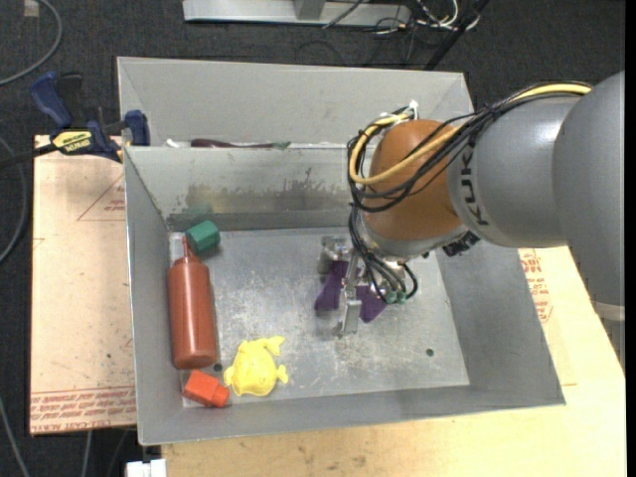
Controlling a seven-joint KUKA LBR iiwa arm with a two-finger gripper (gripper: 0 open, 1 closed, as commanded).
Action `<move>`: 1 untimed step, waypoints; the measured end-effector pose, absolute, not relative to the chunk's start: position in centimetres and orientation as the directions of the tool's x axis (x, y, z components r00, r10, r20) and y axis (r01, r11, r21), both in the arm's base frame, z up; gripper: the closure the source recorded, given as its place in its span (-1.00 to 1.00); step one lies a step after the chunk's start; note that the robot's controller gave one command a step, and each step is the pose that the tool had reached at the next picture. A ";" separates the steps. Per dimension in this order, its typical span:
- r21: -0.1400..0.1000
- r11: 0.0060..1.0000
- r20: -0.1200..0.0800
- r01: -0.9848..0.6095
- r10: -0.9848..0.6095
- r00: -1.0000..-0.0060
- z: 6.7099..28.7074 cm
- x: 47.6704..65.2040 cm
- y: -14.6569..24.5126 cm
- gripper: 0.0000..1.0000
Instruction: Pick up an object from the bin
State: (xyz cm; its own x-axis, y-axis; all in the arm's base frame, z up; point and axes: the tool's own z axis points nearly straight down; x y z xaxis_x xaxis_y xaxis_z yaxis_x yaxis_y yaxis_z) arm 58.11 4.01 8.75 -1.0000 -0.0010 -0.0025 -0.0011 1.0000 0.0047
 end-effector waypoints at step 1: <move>0.004 0.990 -0.007 -0.144 -0.144 -0.990 7.9 59.3 0.7 -1.00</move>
Offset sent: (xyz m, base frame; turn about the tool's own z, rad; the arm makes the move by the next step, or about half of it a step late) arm 0.0035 -0.0616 -0.0175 -0.0724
